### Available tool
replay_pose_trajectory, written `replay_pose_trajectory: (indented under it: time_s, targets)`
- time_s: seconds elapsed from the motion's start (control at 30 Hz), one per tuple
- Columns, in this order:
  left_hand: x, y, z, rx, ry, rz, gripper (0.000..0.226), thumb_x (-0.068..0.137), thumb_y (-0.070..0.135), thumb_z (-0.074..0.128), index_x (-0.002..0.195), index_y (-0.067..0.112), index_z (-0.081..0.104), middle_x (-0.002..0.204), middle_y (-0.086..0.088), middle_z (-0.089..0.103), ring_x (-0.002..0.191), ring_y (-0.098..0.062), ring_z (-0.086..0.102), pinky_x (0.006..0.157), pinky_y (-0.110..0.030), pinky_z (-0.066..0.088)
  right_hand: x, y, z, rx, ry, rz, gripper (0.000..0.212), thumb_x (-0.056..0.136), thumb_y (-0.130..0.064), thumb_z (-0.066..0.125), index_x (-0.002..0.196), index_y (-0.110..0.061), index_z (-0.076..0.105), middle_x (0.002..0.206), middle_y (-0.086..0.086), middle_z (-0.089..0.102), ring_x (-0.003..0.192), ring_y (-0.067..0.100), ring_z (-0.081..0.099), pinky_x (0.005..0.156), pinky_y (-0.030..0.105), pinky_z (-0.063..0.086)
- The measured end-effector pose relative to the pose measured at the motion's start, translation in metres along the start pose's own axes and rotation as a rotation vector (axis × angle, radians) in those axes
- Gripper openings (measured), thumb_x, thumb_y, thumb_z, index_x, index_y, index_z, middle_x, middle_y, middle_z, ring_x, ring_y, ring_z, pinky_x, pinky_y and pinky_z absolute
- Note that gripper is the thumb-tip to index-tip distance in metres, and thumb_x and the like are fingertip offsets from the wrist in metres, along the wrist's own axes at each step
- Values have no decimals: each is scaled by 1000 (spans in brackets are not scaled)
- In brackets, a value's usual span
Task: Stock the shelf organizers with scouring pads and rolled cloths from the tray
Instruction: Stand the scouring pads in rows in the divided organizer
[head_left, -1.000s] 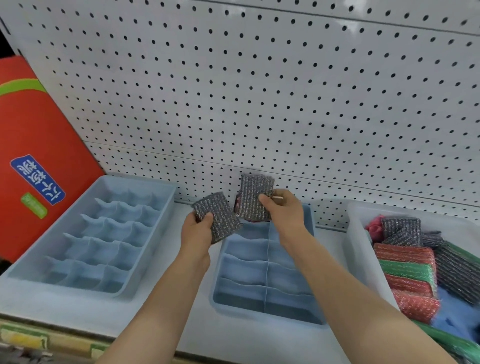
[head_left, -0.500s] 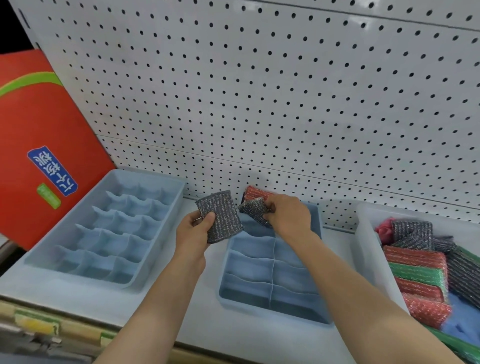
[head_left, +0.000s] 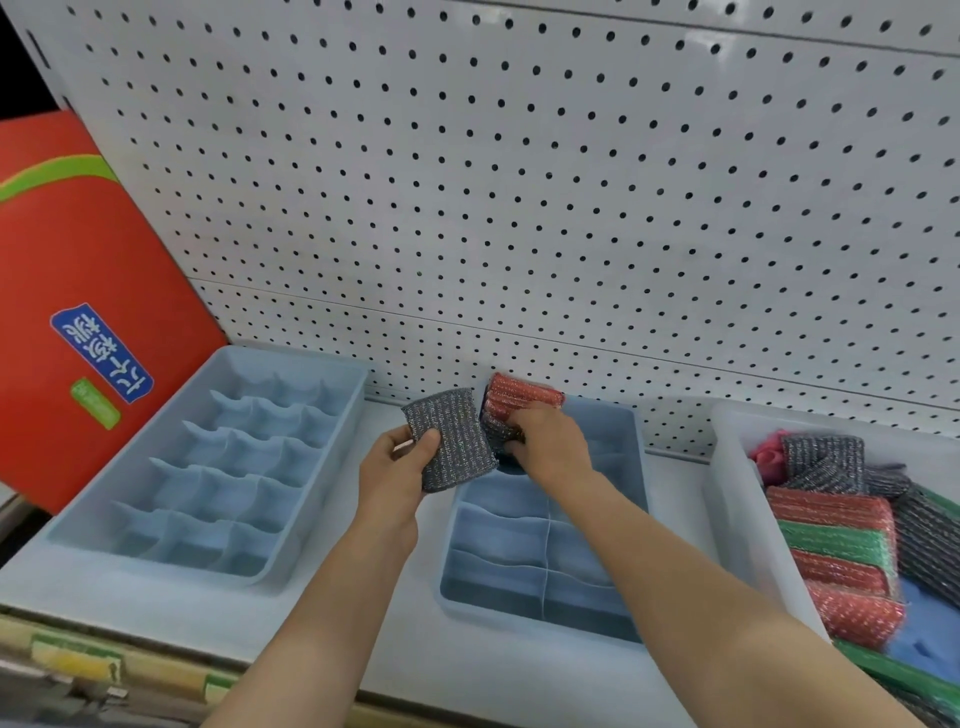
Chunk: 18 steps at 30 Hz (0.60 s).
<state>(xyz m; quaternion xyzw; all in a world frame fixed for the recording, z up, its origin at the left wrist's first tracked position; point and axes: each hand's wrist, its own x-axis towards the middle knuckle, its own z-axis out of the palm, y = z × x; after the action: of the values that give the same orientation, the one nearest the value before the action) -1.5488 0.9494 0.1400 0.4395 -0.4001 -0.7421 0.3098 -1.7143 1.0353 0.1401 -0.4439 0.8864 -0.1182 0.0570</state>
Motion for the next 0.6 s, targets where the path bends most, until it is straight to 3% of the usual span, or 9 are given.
replay_pose_trajectory:
  time_s: [0.07,0.13,0.23,0.27,0.3,0.4,0.43,0.5,0.6]
  targets:
    - [-1,2,1,5,-21,8,26,89,11,71,114,9,64,104,-10,72,93,-24,70,81,-38,58,-5,1,-6,327,132,72,29,88,-32,69,115,-20,70,114,2,66,101,21,63,87,32,50]
    - [-3,3,5,19,-45,20,21,88,11,71,109,11,65,101,-9,73,90,-23,70,79,-37,58,-14,-5,-21,679,211,210,24,88,-42,67,106,-26,71,105,-4,70,90,14,66,86,35,55]
    - [-7,1,13,65,-94,34,18,88,13,72,105,14,67,101,-9,73,89,-23,69,76,-35,57,-27,-13,-36,1086,-212,350,26,87,-41,70,100,-19,73,98,4,75,83,18,70,77,36,59]
    - [-8,0,16,95,-106,42,18,89,14,72,106,15,68,102,-8,72,91,-21,68,75,-33,56,-30,-13,-37,1162,-281,360,24,87,-32,73,102,-13,73,99,8,76,87,22,71,80,38,59]
    - [-9,-1,18,144,-104,51,18,89,18,72,107,17,68,103,-5,72,93,-20,67,77,-32,55,-30,-10,-37,1204,-230,378,19,86,-24,75,100,-11,73,98,9,76,91,25,71,82,38,59]
    - [-9,-7,16,287,-92,10,27,89,25,72,116,21,67,110,1,66,103,-19,61,91,-35,51,-29,6,-44,974,197,386,10,84,-22,77,89,-27,69,89,-4,73,85,16,69,81,26,56]
    - [-9,-8,14,298,-97,-31,29,90,23,71,118,21,66,111,0,67,103,-21,62,92,-37,51,-30,11,-47,864,255,339,11,84,-23,77,91,-27,70,88,-6,71,82,12,67,79,23,54]
    - [-10,-12,9,278,-121,-107,28,92,14,68,120,18,67,109,-5,70,95,-25,67,84,-38,56,-35,15,-48,677,246,217,22,84,-25,77,105,-22,73,91,-7,70,82,10,65,82,23,53]
    - [-12,-14,8,243,-156,-156,27,94,9,65,119,18,68,108,-9,72,88,-26,69,70,-33,58,-37,10,-37,299,171,81,32,88,-29,72,119,-24,71,112,-3,70,103,18,63,88,32,51]
